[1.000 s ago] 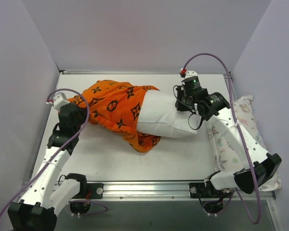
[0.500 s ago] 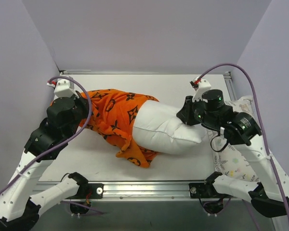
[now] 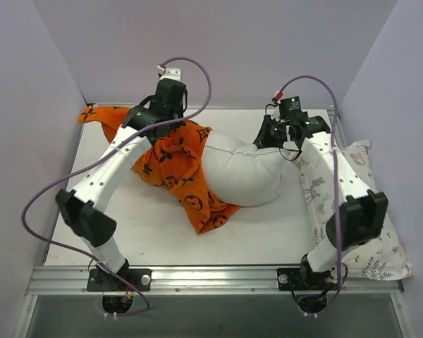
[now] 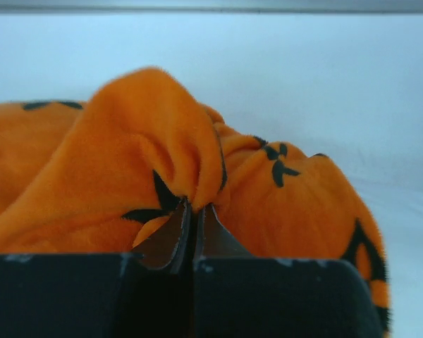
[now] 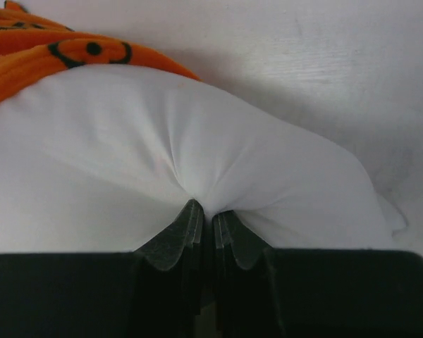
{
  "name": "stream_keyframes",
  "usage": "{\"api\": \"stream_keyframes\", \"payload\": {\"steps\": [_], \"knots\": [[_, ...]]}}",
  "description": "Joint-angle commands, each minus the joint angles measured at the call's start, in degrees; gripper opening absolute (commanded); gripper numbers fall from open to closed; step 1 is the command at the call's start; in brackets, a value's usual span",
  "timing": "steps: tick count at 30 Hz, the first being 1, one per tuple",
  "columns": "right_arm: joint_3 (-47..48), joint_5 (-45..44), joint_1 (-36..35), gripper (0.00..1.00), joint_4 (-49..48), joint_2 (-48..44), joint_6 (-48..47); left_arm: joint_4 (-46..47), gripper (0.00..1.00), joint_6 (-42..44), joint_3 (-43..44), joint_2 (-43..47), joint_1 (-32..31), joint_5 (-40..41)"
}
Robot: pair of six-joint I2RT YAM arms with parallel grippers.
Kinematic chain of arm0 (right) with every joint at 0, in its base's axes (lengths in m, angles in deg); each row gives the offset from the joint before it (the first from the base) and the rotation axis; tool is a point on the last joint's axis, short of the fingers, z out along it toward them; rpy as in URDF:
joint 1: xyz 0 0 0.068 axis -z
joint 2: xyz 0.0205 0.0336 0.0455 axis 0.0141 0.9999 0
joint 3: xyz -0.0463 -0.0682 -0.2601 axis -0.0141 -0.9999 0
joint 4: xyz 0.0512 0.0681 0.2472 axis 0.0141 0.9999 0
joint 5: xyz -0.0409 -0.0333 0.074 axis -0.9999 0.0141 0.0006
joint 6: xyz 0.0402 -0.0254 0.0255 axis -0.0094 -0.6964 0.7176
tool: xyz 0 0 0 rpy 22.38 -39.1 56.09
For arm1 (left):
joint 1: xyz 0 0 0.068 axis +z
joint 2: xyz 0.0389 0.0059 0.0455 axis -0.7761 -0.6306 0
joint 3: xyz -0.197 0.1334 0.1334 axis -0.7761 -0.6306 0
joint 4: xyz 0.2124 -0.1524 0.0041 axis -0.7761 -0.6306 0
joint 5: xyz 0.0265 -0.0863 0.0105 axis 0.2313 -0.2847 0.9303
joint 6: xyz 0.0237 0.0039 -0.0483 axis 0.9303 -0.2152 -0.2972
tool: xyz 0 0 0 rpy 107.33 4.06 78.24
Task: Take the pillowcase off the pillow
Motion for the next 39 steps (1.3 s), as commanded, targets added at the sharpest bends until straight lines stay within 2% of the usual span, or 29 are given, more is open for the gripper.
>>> {"api": "stream_keyframes", "payload": {"steps": [1,2,5,6,8,9,12,14,15,18,19,22,28,33,35,37,39], "knots": [[4.29,0.60,3.14,0.00,-3.75,8.21,3.07,-1.51,0.00,0.26,5.45,-11.87,2.27,-7.94],[4.82,0.25,3.76,0.00,-3.57,10.32,3.42,-1.43,0.00,-0.27,6.59,-13.83,2.54,-8.39],[6.23,-1.07,5.78,0.21,-4.35,16.05,5.09,-2.04,0.01,-0.88,10.29,-19.81,2.89,-8.92],[6.31,-1.86,6.05,0.35,-4.88,17.27,5.61,-2.04,0.03,-0.97,11.25,-20.78,3.24,-9.09],[6.58,-3.71,7.10,0.51,-6.11,17.55,6.06,-1.95,0.07,-1.76,11.79,-22.81,3.94,-9.70],[6.32,-4.23,7.45,0.64,-6.73,16.42,6.41,-1.95,0.09,-1.85,12.05,-23.51,4.29,-10.67],[7.63,-5.64,8.24,0.79,-8.23,12.47,6.50,-1.86,0.18,-2.29,11.71,-25.71,5.52,-11.90],[11.65,-7.48,8.25,0.84,-6.49,10.79,5.27,-1.25,0.22,-2.29,10.48,-26.85,5.88,-12.52],[12.81,-8.45,8.33,0.94,-6.04,9.04,4.83,-0.99,0.29,-2.21,10.21,-27.38,5.88,-13.48],[15.28,-11.96,8.33,0.98,-5.06,4.57,3.42,-0.63,0.38,-0.72,11.00,-29.66,5.62,-17.25],[15.19,-13.54,8.25,0.98,-5.06,3.24,3.07,-0.98,0.45,-0.45,11.26,-30.62,5.44,-17.61],[13.44,-17.15,8.07,1.00,-5.68,-1.51,1.75,-0.90,0.59,-0.80,10.83,-31.07,5.35,-19.37],[5.11,-13.29,4.74,1.00,-7.52,-8.28,-1.23,-0.46,0.69,-1.59,8.11,-30.64,4.74,-22.36],[-10.09,-18.74,-8.17,1.00,-10.85,-15.22,-3.87,2.52,0.76,-2.64,3.27,-28.35,3.94,-22.80],[-18.61,-24.25,-12.65,1.00,-14.54,-17.15,-3.44,3.23,0.77,-2.82,2.56,-28.35,4.03,-24.02],[-21.80,-25.51,-13.46,1.00,-17.18,-15.86,-3.43,3.23,0.77,-2.82,2.74,-28.44,3.68,-23.86],[-20.41,-25.60,-12.59,1.00,-17.28,-9.11,-4.57,3.41,0.77,-3.00,2.65,-27.83,3.07,-24.12]]}}
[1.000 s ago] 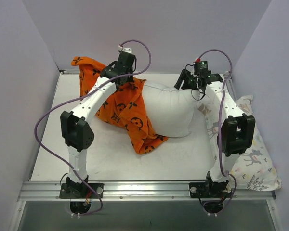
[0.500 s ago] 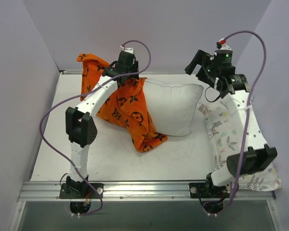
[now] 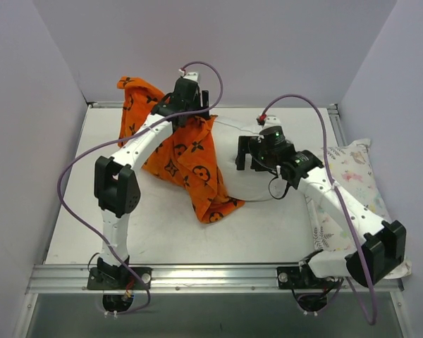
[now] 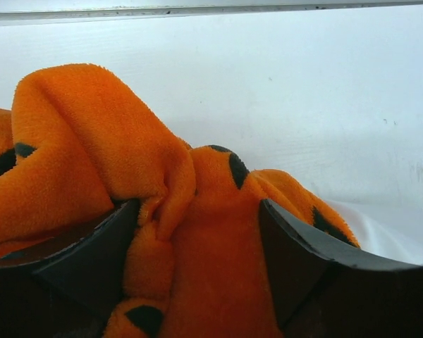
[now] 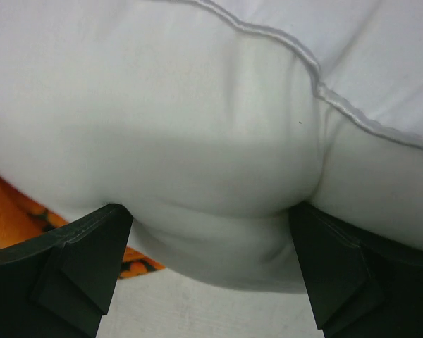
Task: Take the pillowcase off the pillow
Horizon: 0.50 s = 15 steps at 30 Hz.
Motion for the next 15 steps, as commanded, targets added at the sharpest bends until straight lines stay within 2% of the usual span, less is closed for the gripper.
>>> {"api": "stream_keyframes", "payload": {"steps": [1,2,6,7,10,11,12,13,15], "knots": [[1.64,-3.88,1.55,1.00,-3.18,7.43,-1.73,-12.76,0.77,-2.38,-3.99,-2.32,-3.05,-5.24],[4.53,-2.65,2.52,1.00,-2.92,12.85,-2.17,-12.68,0.77,-2.38,-4.43,-1.79,-3.67,-4.71],[11.56,0.70,6.30,0.99,-1.08,23.61,-0.69,-10.94,0.77,-3.70,-9.43,3.64,-5.52,-3.83],[12.98,4.27,8.13,0.97,0.23,25.37,-0.25,-9.79,0.78,-3.79,-11.18,4.79,-5.87,-3.74],[19.39,9.91,10.78,0.81,3.56,31.53,0.90,-8.20,0.78,-3.44,-13.66,7.87,-6.49,-2.61],[21.06,11.67,11.14,0.67,4.72,34.15,0.81,-7.76,0.79,-3.00,-13.66,8.84,-6.84,-0.95],[22.30,12.04,11.23,0.61,5.68,34.96,0.29,-6.80,0.79,-2.74,-13.75,10.76,-6.84,0.03],[23.88,12.22,11.23,0.59,7.00,35.40,0.20,-6.09,0.82,-2.48,-13.75,11.91,-6.75,0.91],[23.81,11.78,11.14,0.34,7.19,35.50,0.19,-2.51,0.84,-1.69,-14.54,16.20,-6.75,3.89]]}}
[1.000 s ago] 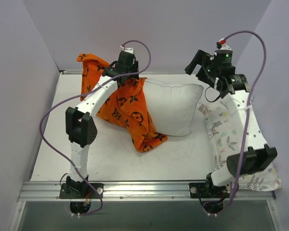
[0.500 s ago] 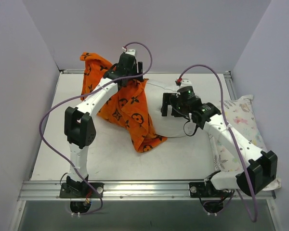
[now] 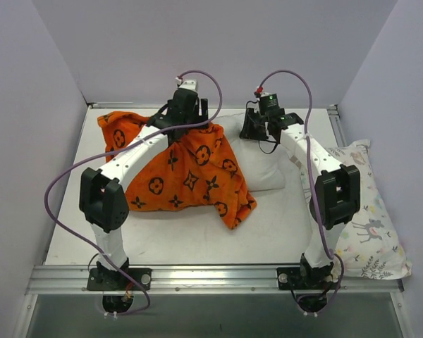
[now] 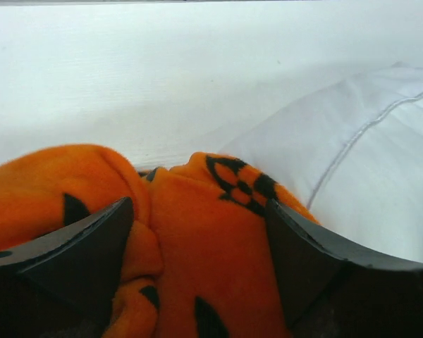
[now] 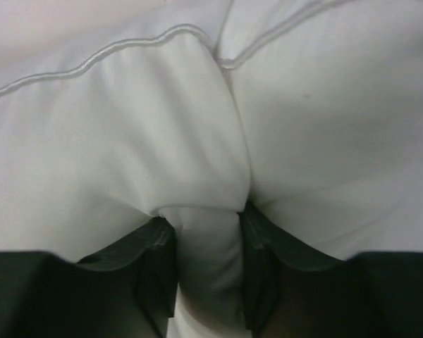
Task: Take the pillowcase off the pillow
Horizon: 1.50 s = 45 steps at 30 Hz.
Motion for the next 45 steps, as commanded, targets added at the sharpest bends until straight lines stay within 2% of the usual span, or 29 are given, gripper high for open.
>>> {"api": "stream_keyframes", "payload": {"steps": [1,3,4,6,7,8,12,16,19,21,22,24,25,26,28,34,35,36,39,40,45], "knots": [[-1.37,1.44,-0.44,0.28,9.07,3.94,2.77,-5.18,0.85,0.11,-2.34,7.59,-3.52,0.77],[-1.90,0.74,-0.44,0.11,9.42,3.50,2.60,-1.06,0.87,0.99,-2.87,12.14,-3.52,2.63],[-2.42,0.13,-0.44,0.06,9.59,3.15,2.60,0.27,0.88,1.43,-4.00,13.83,-3.52,4.12],[-3.13,-0.67,-0.36,0.05,9.77,2.62,2.51,3.53,0.90,1.26,-6.02,18.82,-3.60,4.74],[-3.57,-1.02,-0.27,0.00,9.86,2.01,2.77,4.58,0.94,0.56,-9.00,20.60,-3.95,5.18],[-4.27,-1.46,-0.27,0.00,9.86,1.65,3.21,5.11,0.97,0.12,-10.77,22.35,-4.39,6.14],[-5.50,-1.72,0.96,0.00,9.86,1.12,5.58,4.52,0.97,-2.86,-20.35,32.10,-6.94,13.70],[-6.64,0.03,1.31,0.00,8.89,0.16,7.34,-0.15,0.97,-11.81,-31.32,38.44,-8.70,19.76],[-7.88,0.56,1.23,0.00,8.02,-1.33,8.13,3.35,0.97,-14.21,-41.61,41.44,-8.88,18.64],[-8.23,0.91,1.14,0.09,7.58,-2.13,8.22,9.05,0.97,-13.08,-46.27,41.36,-8.79,16.18],[-8.14,0.74,1.05,0.29,7.66,-3.00,8.22,10.03,0.98,-12.72,-46.90,40.83,-8.88,15.91],[-8.32,0.56,0.44,0.53,7.31,-4.58,7.79,11.44,0.97,-12.46,-46.99,38.21,-8.53,16.96],[-7.97,0.21,0.09,0.70,7.40,-6.16,6.65,11.88,0.97,-12.11,-46.99,37.41,-8.35,17.40],[-7.97,-0.14,-0.87,0.76,7.31,-7.31,6.03,13.10,0.97,-12.10,-47.08,36.62,-8.09,17.32],[-7.97,-2.50,-2.02,0.87,7.40,-11.25,4.10,15.04,0.97,-12.10,-48.30,35.38,-7.39,16.70],[-8.58,-10.05,-7.82,0.98,9.77,-22.06,1.20,22.69,0.95,-12.98,-53.32,36.96,-5.28,13.89],[-9.19,-10.68,-8.78,0.99,10.12,-23.30,1.11,22.87,0.91,-13.16,-53.84,36.96,-5.01,13.71],[-11.11,-10.60,-10.97,0.99,10.12,-24.62,1.28,23.13,0.80,-13.42,-54.20,37.13,-4.84,13.54],[-15.42,-12.87,-15.19,1.00,9.77,-27.53,1.37,24.10,0.58,-13.95,-55.08,36.52,-3.52,12.57],[-16.39,-14.37,-17.65,1.00,9.60,-27.53,1.46,24.45,0.47,-14.21,-55.25,36.43,-3.08,11.44],[-21.23,-16.75,-19.08,1.00,5.39,-24.55,2.86,24.46,0.16,-14.30,-55.26,35.82,-0.27,9.32]]}}
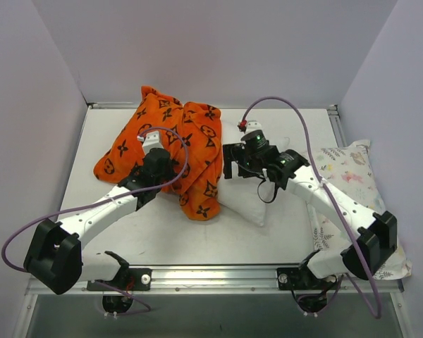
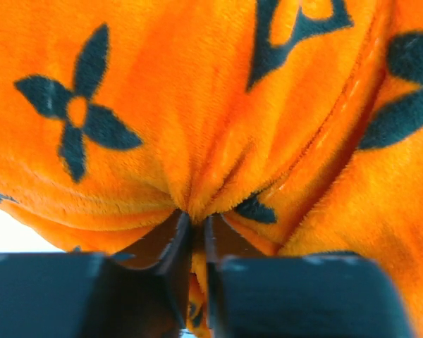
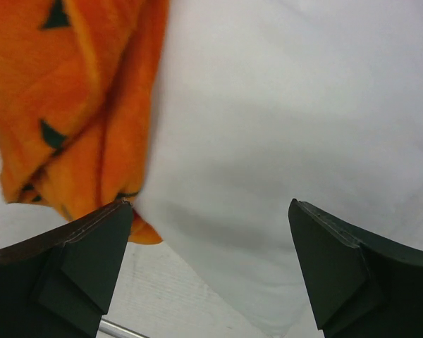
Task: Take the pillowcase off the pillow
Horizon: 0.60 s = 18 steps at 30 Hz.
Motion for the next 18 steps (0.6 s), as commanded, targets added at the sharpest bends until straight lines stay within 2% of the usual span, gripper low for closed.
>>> {"api": "stream_keyframes", "payload": {"steps": [1,2,9,10,11,12,13,16,18], "knots": [[-4.66,-4.60,0.18,1.00,-2.27,4.11,0.50,2.47,0.12,-0.55,0.52,0.41,2.05,-1.15],[-5.20,-4.69,0.27,1.00,-2.97,4.90,0.59,0.81,0.03,-0.73,0.70,0.58,2.14,-0.72],[-8.11,-1.35,1.32,1.00,-8.69,8.24,2.52,2.28,0.00,2.24,-1.32,7.16,2.23,-5.36],[-8.28,-1.09,1.41,0.96,-9.22,8.59,2.96,3.33,0.10,3.30,-1.76,7.87,2.14,-9.81],[-8.54,-0.65,1.50,0.91,-9.66,8.68,3.40,4.99,0.33,4.45,-2.46,8.58,1.97,-12.64],[-8.63,-0.30,1.67,0.86,-10.53,8.95,3.84,5.01,0.75,5.33,-2.46,9.80,1.44,-14.49],[-8.72,0.66,1.93,0.67,-10.80,9.21,4.10,6.93,0.97,6.21,-2.55,10.51,0.83,-15.73],[-8.81,1.29,2.37,0.18,-11.51,9.82,5.34,8.17,0.97,7.44,-3.43,13.41,-2.16,-15.21],[-8.64,2.17,2.46,0.09,-11.68,10.00,5.60,9.05,0.97,7.44,-3.87,14.47,-2.87,-16.09]]}}
